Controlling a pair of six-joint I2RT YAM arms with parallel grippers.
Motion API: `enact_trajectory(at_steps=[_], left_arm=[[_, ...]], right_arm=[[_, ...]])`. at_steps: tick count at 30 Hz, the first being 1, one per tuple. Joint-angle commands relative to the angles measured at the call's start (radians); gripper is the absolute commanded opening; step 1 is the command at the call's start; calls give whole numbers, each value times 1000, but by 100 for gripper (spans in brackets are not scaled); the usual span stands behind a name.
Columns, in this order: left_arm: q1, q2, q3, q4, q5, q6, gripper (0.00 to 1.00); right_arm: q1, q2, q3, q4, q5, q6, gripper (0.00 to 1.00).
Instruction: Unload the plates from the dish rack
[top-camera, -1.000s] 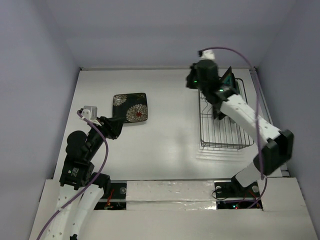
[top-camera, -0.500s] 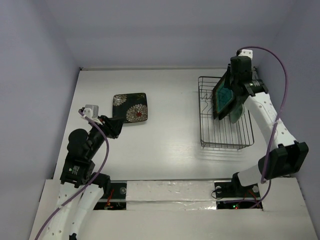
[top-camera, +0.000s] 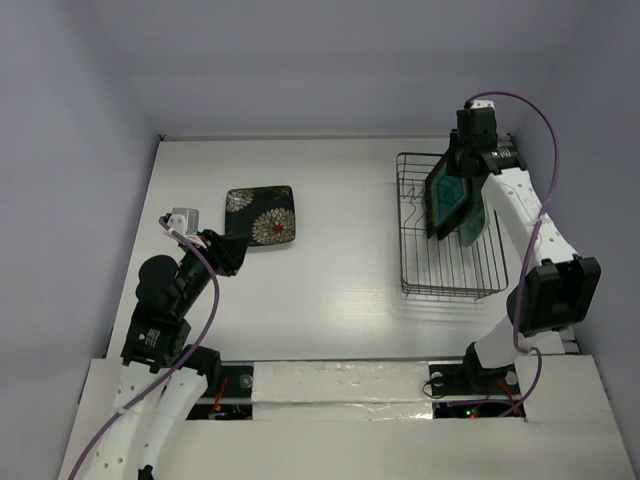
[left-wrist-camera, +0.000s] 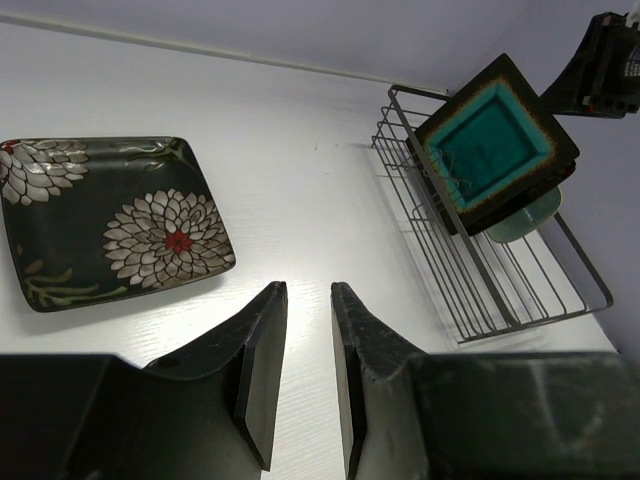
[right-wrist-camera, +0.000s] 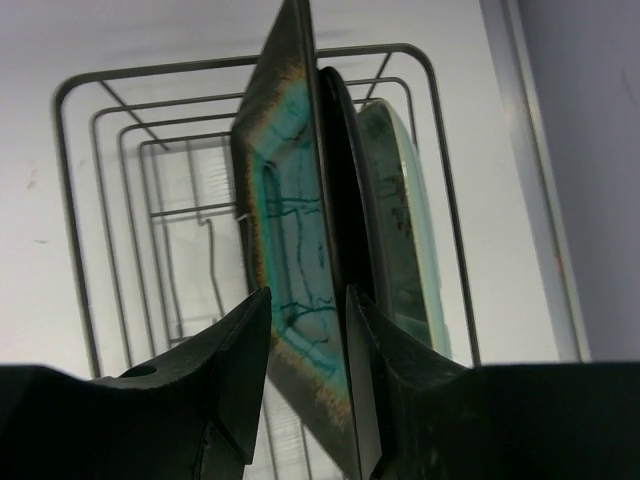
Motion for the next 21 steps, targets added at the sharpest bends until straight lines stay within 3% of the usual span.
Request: enact_trajectory(at_steps=[1,12,21], left_arm=[[-6,8,5,34,10,0,22],[-6,11,5,35,15,0,22],[-6,10,5,34,15,-1,22]], right_arm=[[-2,16,15,23,-11,-13,42],[-2,37,12,24,-61,-18,46],[-2,152,6,47,-74,-21,47]])
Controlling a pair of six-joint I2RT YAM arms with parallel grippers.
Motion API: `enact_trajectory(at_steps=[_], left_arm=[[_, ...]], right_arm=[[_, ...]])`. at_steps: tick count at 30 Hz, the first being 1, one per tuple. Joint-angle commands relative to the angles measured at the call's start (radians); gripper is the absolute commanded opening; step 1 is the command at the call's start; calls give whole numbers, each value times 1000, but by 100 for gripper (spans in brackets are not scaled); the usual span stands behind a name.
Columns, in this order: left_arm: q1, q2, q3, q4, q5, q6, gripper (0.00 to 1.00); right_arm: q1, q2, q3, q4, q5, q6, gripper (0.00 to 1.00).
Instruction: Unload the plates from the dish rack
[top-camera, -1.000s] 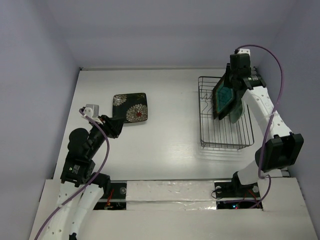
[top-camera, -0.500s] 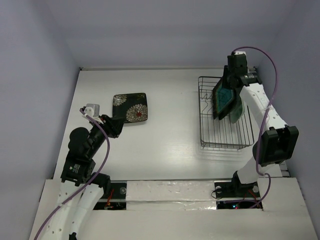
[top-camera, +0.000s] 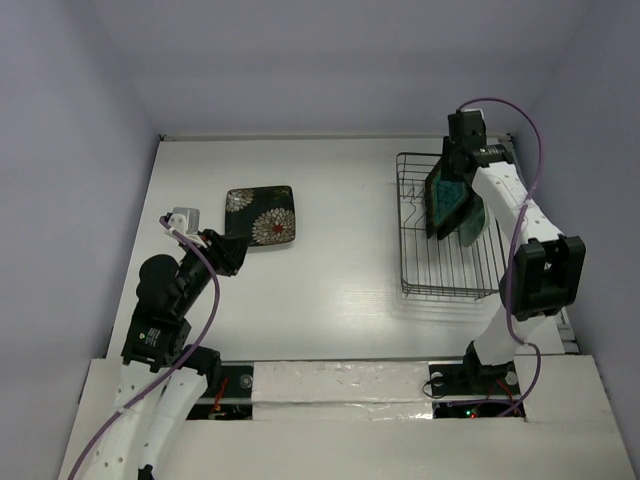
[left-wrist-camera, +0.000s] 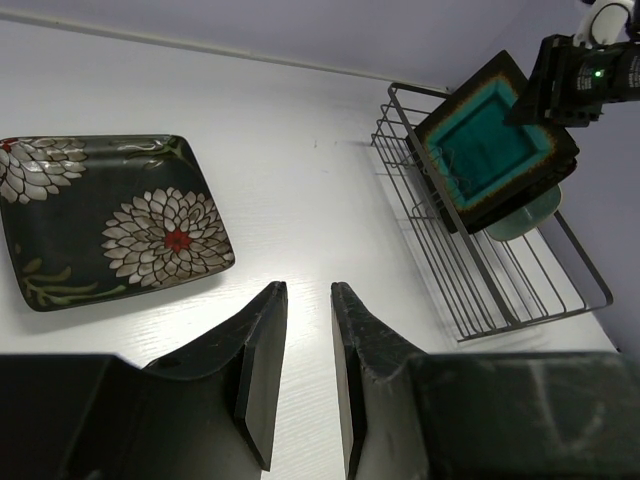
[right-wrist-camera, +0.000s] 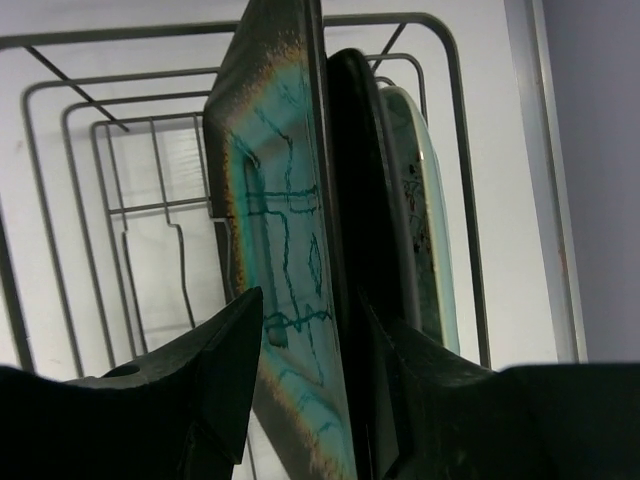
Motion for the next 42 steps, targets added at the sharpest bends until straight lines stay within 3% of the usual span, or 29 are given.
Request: enact_trajectory(at_steps=[1,9,21,42], left_arm=[[-6,4,5,34,11,-1,22],[-6,9,6,35,11,-1,23],[-6,3,3,38,15,-3,27],[-6,3,3,40,17,-4,29]], right_arm=[[6,46,10,16,-35,0,47],[6,65,42,20,-12,-24,44],[6,-27,73,24,69,-70,1],[24,-248,188,50,73,-31,0]])
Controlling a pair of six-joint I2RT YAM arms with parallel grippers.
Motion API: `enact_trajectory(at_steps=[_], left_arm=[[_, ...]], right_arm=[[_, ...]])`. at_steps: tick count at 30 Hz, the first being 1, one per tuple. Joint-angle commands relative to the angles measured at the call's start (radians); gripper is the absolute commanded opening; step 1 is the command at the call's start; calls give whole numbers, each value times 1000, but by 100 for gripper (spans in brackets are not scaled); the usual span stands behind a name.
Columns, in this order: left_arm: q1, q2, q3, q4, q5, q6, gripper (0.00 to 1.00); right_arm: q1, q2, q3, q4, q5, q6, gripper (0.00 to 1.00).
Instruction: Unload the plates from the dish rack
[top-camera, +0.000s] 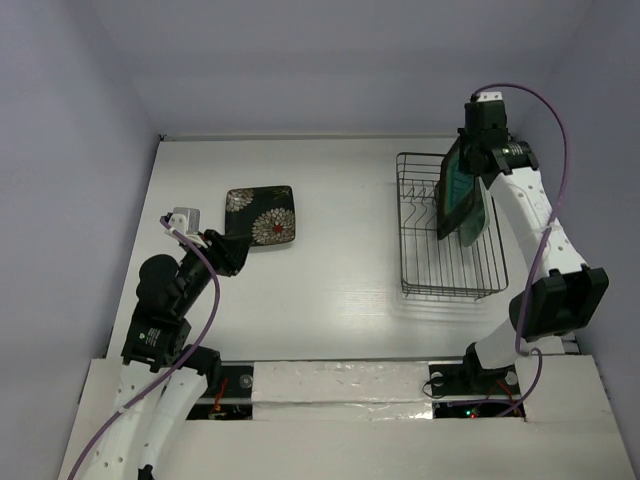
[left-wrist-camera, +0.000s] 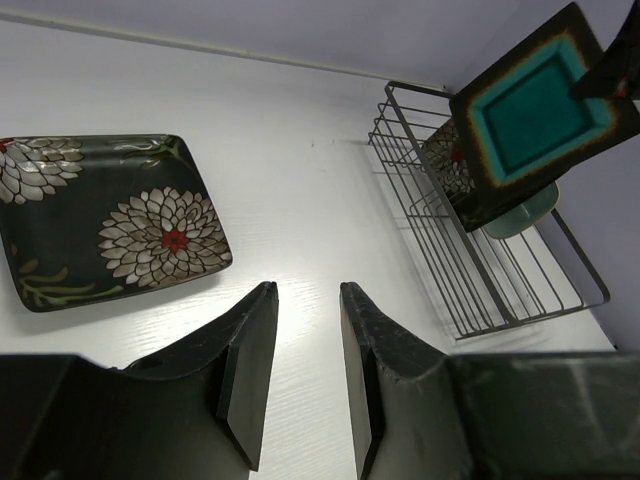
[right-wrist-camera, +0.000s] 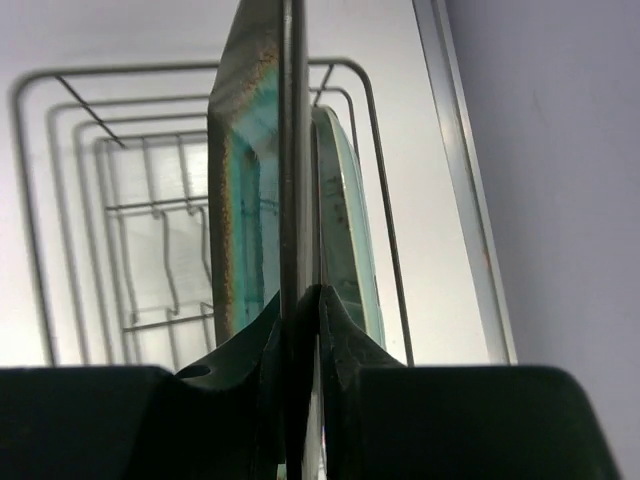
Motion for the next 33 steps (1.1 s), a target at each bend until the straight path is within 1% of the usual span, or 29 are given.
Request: enact_trajectory(at_steps=[1,5,9,10,11,14,18,22,23,28,32,33], left_arm=[[-6,3,3,40,10,-4,29],[-6,4,3,40,8,-5,29],[-6,3,3,38,8,-4,29],[-6,4,3,40,8,-5,29],[-6,4,3,40,7,-5,29],[-6,4,3,38,3,-5,29],[-6,4,3,37,3,-5,29],[-6,7,3,37,3,-5,29],[-6,7,3,37,3,-4,29],[3,7,3,38,8,-5,29],[3,7,2,41,11,-5,29],[3,7,2,41,11,-4,29]], right_arm=[[11,-131,116,155,-1,45,0],[32,-211,109,187,-35,68,0],[103,-272,55,244,-38,102,0],[115,-282,40,261,-70,113,0],[138,-297,20,283,-90,128,0],[178,-315,-77,424,-165,200,0],[250,-302,-196,562,-250,324,0],[291,-273,-301,673,-323,424,0],[300,-270,-343,717,-327,439,0],[362,-233,-445,805,-307,508,0],[406,-196,-535,874,-317,570,0],[422,-190,-558,914,-323,594,0]])
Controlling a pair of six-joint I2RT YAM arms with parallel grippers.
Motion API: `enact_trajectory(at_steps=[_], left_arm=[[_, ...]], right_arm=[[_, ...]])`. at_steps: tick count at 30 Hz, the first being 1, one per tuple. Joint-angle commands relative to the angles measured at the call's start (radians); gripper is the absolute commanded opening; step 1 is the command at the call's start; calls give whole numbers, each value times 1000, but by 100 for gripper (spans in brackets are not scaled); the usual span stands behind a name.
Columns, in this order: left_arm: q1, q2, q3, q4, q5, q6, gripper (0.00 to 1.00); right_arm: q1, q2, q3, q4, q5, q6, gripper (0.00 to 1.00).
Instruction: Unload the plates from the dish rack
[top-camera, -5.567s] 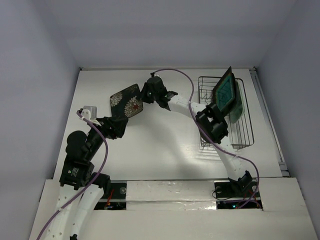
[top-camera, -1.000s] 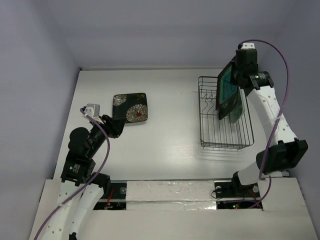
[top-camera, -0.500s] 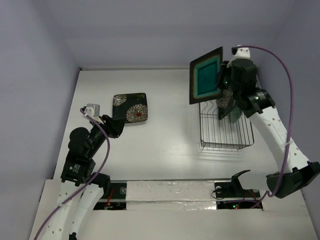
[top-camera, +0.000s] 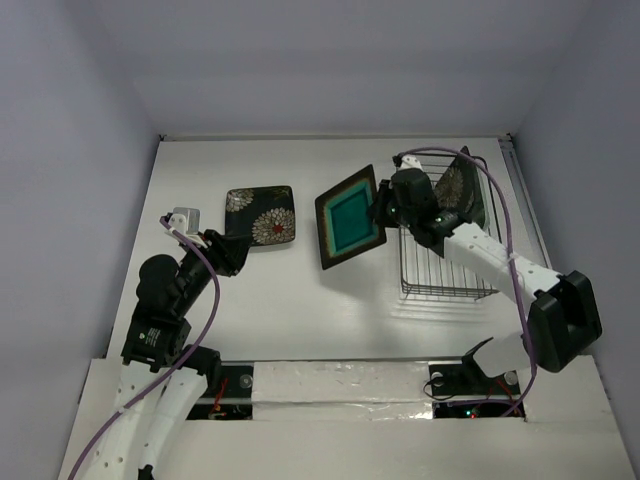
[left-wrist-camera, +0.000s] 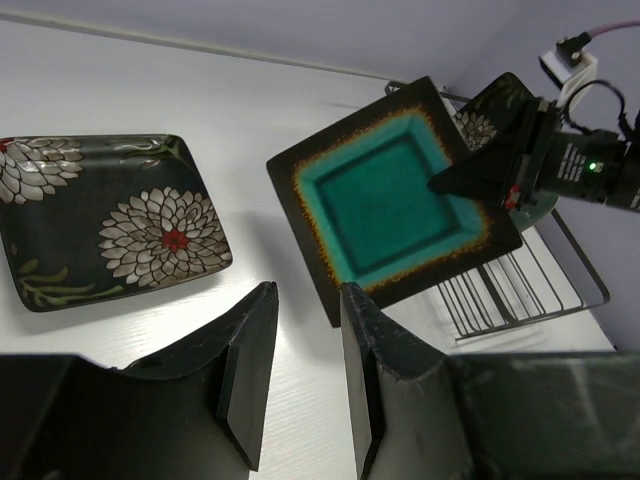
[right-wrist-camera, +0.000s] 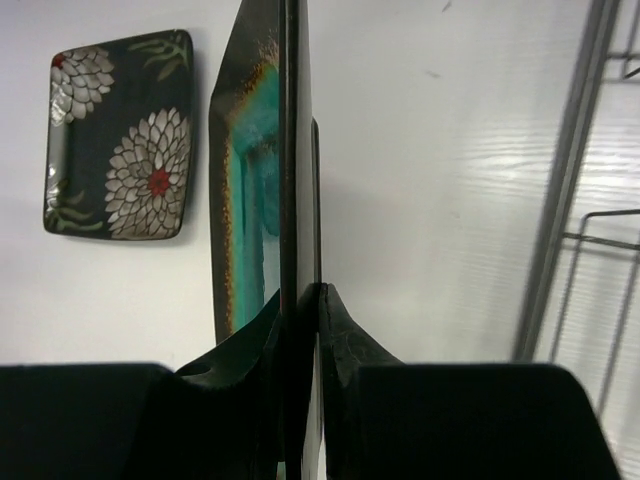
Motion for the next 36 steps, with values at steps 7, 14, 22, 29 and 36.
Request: enact_trajectory(at_steps=[7,14,22,29,36], left_arm=[[2,8,3,42,14,-4,29],[2,10,2,42,16,-3,29],[11,14,2,44,19,-4,29],[11,16,2,42,20,-1,29],[11,17,2,44,22,-1,29]], right_arm=[[67,-12,-148,443,29,200,0],[67,26,-224,464,51,207,0],[67,118,-181,394,221,172,0],[67,232,-73,337,352,135,6],[67,298,-70,298,352,88,5]])
